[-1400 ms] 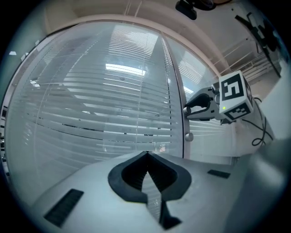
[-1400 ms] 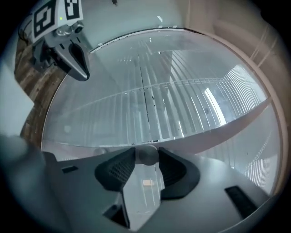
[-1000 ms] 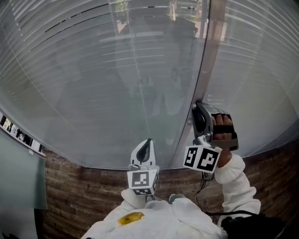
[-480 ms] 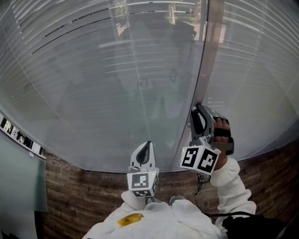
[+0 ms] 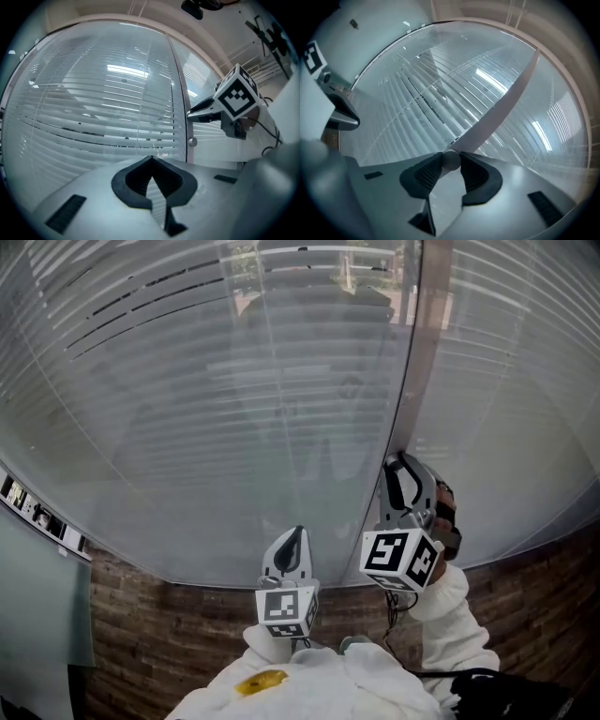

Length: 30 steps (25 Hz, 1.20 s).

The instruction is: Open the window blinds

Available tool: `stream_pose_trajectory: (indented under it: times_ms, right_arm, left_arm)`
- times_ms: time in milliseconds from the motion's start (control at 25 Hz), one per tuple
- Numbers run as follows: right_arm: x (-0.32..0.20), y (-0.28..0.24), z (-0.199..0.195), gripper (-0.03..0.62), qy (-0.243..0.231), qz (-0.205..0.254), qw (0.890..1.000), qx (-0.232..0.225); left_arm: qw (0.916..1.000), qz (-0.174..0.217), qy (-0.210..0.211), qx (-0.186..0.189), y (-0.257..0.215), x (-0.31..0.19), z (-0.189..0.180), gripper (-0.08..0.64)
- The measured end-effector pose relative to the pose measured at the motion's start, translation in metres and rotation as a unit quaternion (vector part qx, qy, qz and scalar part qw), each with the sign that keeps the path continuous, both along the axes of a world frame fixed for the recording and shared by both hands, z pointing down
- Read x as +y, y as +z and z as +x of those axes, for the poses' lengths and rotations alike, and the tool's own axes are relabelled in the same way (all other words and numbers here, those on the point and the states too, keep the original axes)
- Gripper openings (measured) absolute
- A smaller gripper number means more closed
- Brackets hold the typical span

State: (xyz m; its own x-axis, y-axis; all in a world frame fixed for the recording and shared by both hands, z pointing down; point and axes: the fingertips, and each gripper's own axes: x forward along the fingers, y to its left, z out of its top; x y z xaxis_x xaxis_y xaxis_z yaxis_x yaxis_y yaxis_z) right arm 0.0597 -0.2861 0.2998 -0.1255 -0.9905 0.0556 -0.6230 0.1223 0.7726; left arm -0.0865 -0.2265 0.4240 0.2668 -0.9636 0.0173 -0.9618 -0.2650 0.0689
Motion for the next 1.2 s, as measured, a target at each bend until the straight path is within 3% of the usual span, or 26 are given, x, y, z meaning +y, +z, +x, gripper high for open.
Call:
stream_pose_trajectory:
  times_ms: [560,1000,1200]
  right_arm:
    - [0.0004,-0.0025,0.0041,0.133,0.007,-0.025,0.988,-0.153]
    - [-0.0028,-0.0033,0.0065,0.133,-0.004,-0.043,0.953,-0.299]
    - [-0.0031,-0.0011,0.0102,0.133,-0.002,-0.048,0.942,-0.333]
  left_arm:
    - [1.0000,-0.001,0.004,0.001,0.0012,0.0005,-0.0033,0.000]
    - [0.9999,-0.003,0.012,0.003,0.0025,-0.0023,0.0034,0.000]
    - [0.9999,-0.005,0.013,0.004,0.0049,-0.0024,0.0037,0.000]
